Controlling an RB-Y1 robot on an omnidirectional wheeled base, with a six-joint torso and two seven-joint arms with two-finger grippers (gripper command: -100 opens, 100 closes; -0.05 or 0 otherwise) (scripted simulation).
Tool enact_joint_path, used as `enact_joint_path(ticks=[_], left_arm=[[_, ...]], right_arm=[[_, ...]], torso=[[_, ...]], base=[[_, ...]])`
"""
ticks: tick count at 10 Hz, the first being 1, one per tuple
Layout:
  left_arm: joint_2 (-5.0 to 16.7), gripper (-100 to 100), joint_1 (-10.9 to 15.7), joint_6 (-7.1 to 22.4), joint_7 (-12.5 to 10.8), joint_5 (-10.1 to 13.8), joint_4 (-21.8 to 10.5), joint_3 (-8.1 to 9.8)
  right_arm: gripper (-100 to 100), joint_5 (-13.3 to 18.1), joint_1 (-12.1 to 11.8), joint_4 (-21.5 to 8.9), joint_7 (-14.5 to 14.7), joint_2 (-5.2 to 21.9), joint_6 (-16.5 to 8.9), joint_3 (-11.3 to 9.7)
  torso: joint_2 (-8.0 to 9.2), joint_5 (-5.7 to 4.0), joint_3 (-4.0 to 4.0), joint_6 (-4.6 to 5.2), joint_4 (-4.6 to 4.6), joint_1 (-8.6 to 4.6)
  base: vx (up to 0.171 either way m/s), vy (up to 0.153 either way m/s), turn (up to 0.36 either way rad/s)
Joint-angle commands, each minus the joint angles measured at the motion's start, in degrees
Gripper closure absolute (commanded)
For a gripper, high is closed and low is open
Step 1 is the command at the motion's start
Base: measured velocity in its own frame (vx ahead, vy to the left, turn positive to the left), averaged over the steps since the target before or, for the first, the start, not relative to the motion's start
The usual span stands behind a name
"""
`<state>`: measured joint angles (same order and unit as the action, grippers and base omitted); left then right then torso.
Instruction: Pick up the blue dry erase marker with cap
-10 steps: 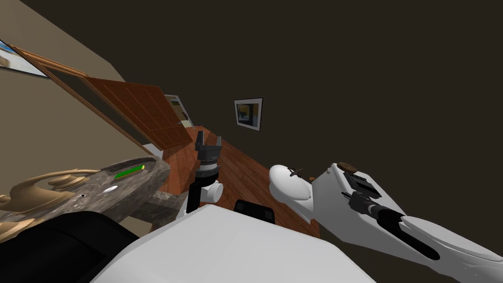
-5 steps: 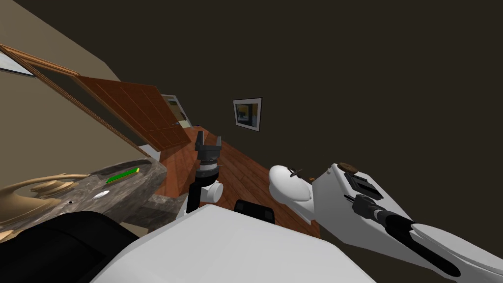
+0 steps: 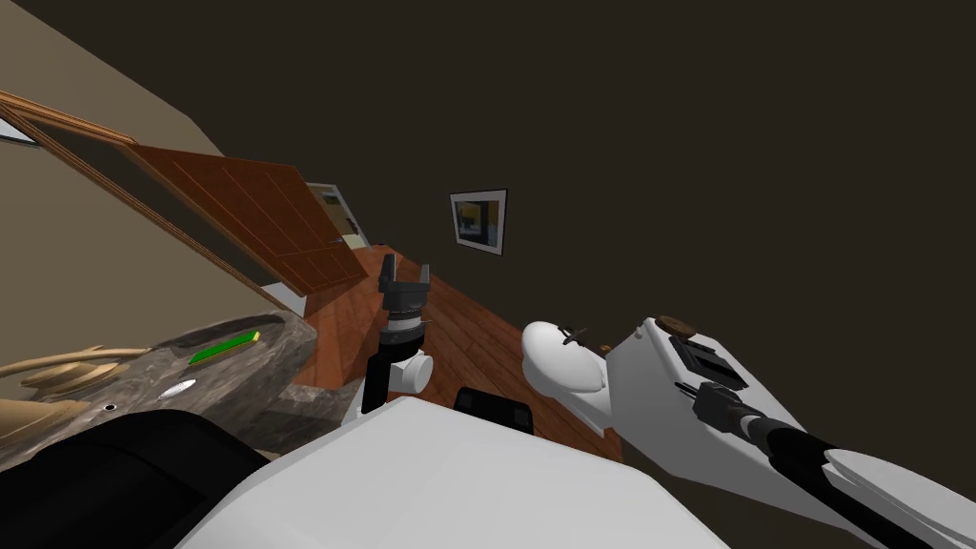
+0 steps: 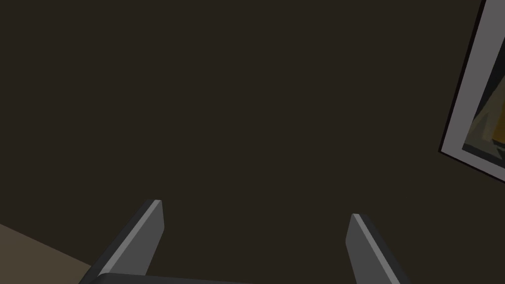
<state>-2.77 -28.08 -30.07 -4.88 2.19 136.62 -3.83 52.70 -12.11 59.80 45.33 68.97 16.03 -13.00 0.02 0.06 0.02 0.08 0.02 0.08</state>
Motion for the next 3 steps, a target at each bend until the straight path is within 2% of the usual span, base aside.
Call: enact_joint_path(ticks=[1, 2, 3], left_arm=[[0.00, 0, 0.00, 0.00, 0.00, 0.00, 0.00, 0.00], [0.00, 0, 0.00, 0.00, 0.00, 0.00, 0.00, 0.00], [0.00, 0, 0.00, 0.00, 0.00, 0.00, 0.00, 0.00]], right_arm=[[100, 2.29, -2.70, 1.82, -1.02, -0.05, 0.45, 2.86], [100, 1.36, -1.40, 0.67, -0.30, -0.28, 0.48, 1.92], [0, 1.53, -1.54, 0.70, -0.33, -0.31, 0.61, 2.14]], torso=[[0.00, 0.00, 0.00, 0.00, 0.00, 0.00], [0.00, 0.00, -0.01, 0.01, -0.01, 0.00], [0.03, -0.02, 0.01, -0.03, -0.01, -0.02]], base=[[0.037, 0.013, -0.036], [0.016, 0.006, -0.016], [0.000, 0.000, 0.000]])
